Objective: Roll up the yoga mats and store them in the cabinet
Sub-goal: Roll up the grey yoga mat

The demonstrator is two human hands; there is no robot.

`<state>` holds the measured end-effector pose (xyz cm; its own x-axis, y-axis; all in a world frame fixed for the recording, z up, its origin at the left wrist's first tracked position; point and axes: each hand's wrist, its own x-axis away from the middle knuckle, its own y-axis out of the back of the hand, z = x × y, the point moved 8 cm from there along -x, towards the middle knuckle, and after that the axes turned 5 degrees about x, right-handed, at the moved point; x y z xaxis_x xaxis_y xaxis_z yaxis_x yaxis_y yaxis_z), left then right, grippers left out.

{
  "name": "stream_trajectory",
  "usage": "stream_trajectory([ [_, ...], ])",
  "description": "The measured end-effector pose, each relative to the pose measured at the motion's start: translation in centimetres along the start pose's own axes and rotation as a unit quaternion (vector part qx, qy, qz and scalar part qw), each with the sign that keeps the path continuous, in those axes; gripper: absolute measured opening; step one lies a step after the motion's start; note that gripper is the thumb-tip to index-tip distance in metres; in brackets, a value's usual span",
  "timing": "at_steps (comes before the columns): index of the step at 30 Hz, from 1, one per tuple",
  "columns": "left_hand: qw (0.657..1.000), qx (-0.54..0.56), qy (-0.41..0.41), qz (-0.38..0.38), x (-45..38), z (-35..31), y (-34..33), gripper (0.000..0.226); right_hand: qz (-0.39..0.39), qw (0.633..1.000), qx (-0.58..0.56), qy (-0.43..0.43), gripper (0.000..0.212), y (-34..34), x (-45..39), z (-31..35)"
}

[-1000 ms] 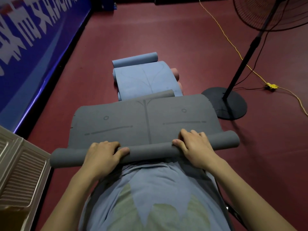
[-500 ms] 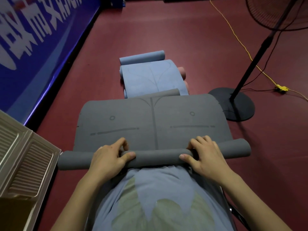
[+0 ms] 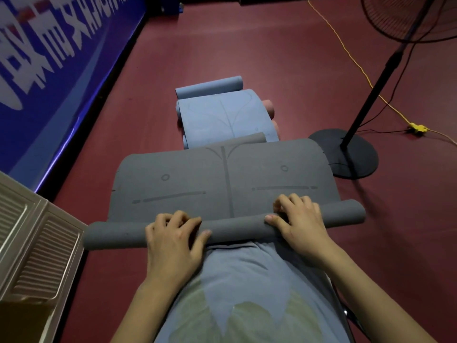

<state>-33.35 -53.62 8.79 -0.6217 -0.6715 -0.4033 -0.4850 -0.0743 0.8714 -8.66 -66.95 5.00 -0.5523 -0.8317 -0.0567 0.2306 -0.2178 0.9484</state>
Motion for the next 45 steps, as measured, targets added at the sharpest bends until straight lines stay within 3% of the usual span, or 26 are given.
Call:
stream_trajectory([
  [3, 0.998, -0.044, -0.011, 0.034, 1.3, -0.4, -0.3, 0.061, -0.036, 0.997, -0.057, -0.024, 0.043, 1.1, -0.3, -0.4],
  [7, 0.998, -0.031, 0.005, 0.056, 1.4, -0.4, -0.5, 0.065, -0.016, 1.0, 0.012, -0.009, 0.04, 2.2, -0.5, 0.4],
  [11, 0.998, -0.023, -0.008, 0.052, 0.5, 0.1, -0.7, 0.058, -0.032, 0.994, 0.093, 0.036, 0.058, 3.0, 0.0, 1.7],
  [15, 0.997, -0.041, -0.044, 0.048, 0.0, 0.0, -0.7, 0.055, 0.027, 0.986, 0.149, 0.076, 0.067, 2.8, 0.6, 2.2],
  [21, 0.992, -0.051, -0.08, 0.083, -1.2, 0.2, -0.9, 0.068, 0.025, 0.99, 0.112, 0.079, 0.057, 2.8, 0.3, 2.1],
  [23, 0.991, -0.037, -0.088, 0.092, -1.7, 0.4, -0.6, 0.062, 0.023, 0.991, 0.106, 0.075, 0.056, 2.8, 0.0, 1.8],
  [26, 0.992, 0.007, -0.089, 0.092, -2.2, 0.7, 0.1, 0.04, 0.038, 0.993, 0.099, 0.06, 0.066, 2.3, -0.7, 0.9],
  [30, 0.991, 0.002, -0.09, 0.094, -2.5, 0.5, -0.1, 0.05, 0.06, 0.994, 0.066, 0.056, 0.078, 1.7, -2.1, 0.5],
  [32, 0.993, -0.002, -0.08, 0.091, -2.8, 0.9, -0.4, 0.049, 0.066, 0.995, 0.056, 0.054, 0.073, 1.7, -2.9, 0.6],
  [34, 0.993, 0.003, -0.066, 0.094, -3.5, 1.7, -1.0, 0.047, 0.063, 0.997, 0.026, 0.038, 0.051, 1.9, -3.6, 0.5],
  [37, 0.99, -0.013, -0.059, 0.128, -4.7, 2.6, -2.3, 0.051, 0.064, 0.997, 0.028, 0.027, 0.037, 1.7, -4.7, 0.5],
  [42, 0.978, -0.044, -0.073, 0.188, -7.2, 2.3, -3.0, 0.052, 0.07, 0.996, 0.045, 0.029, 0.052, 1.8, -6.1, 0.6],
  [45, 0.96, -0.043, -0.056, 0.27, -8.2, 2.6, -3.5, 0.044, 0.107, 0.991, 0.041, 0.067, 0.061, 1.8, -5.2, 0.9],
])
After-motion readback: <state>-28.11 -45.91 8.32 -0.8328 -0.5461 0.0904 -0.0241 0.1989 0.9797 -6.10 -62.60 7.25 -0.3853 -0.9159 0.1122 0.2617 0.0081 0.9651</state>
